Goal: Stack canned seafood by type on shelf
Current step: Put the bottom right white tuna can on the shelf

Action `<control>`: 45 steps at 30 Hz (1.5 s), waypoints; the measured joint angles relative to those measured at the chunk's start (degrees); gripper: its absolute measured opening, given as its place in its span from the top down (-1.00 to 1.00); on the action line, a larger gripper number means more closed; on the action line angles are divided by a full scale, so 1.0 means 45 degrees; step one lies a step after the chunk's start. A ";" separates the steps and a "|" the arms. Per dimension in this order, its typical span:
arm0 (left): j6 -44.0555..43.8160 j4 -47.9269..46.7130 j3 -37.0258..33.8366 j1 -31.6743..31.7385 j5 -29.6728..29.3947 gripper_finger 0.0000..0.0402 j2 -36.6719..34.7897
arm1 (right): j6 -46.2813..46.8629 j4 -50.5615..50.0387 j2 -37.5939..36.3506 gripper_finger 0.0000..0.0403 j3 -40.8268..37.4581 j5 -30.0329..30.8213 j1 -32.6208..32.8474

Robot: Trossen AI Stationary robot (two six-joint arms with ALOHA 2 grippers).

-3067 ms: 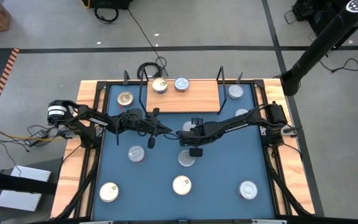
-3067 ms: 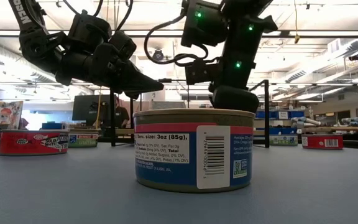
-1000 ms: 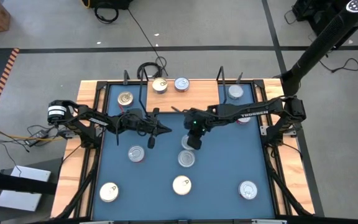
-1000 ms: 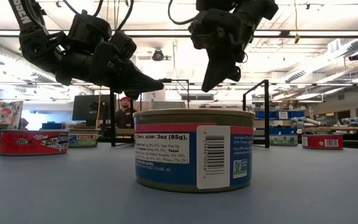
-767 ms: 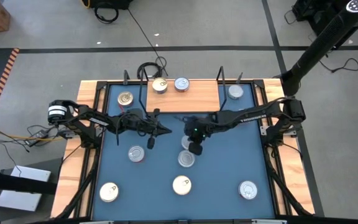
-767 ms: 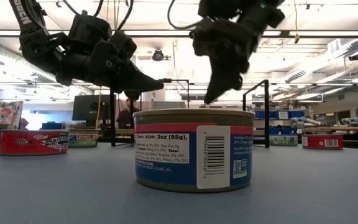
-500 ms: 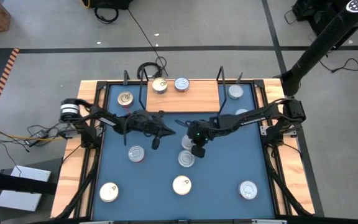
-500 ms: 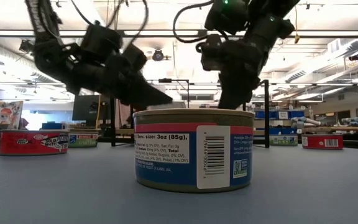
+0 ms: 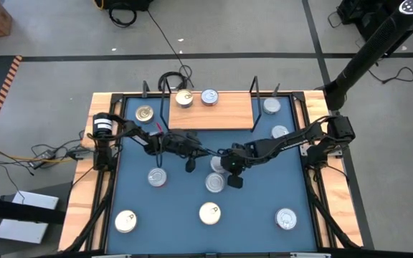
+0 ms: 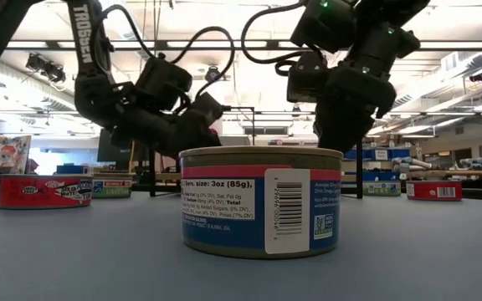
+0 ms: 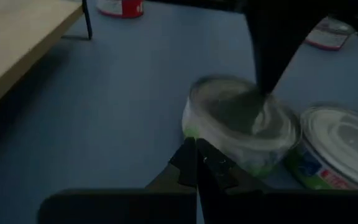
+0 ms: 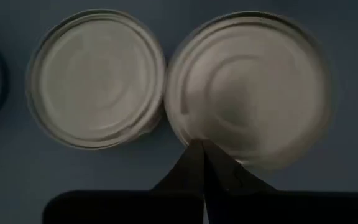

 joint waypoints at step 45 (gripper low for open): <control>0.0115 0.0038 0.0036 -0.0010 -0.0036 1.00 0.0154 | -0.4153 -0.1310 -0.0005 0.56 0.0042 0.3772 0.0289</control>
